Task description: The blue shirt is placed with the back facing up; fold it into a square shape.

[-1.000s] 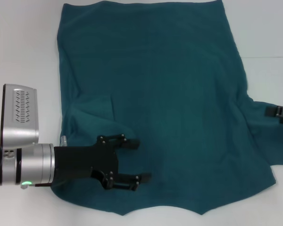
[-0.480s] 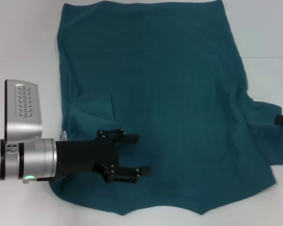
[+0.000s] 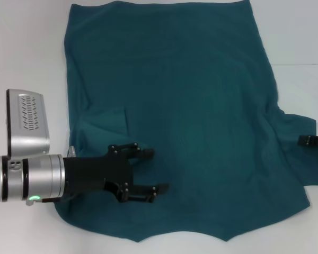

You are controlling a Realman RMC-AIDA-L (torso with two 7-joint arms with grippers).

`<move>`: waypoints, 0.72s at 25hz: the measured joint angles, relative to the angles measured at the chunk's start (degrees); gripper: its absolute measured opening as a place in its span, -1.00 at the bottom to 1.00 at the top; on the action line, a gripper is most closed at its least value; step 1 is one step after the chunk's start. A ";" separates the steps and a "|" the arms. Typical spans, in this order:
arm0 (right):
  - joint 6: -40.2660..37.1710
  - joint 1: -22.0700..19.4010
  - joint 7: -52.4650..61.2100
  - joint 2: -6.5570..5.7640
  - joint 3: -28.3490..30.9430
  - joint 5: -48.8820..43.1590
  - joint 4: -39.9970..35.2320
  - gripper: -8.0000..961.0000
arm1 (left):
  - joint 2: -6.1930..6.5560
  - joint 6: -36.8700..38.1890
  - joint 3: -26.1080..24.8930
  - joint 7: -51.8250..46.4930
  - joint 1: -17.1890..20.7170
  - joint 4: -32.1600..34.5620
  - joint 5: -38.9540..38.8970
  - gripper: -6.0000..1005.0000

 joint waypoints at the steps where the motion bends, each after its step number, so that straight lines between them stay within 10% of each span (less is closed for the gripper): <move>1: -0.06 -0.33 -1.33 0.45 0.14 1.48 -0.08 0.75 | 0.00 0.01 0.00 -0.01 0.00 0.00 -0.02 0.75; 18: -0.07 -1.12 -2.91 1.20 5.49 4.13 1.04 -0.53 | -0.04 0.02 -0.03 -0.80 -0.07 0.01 -0.48 0.74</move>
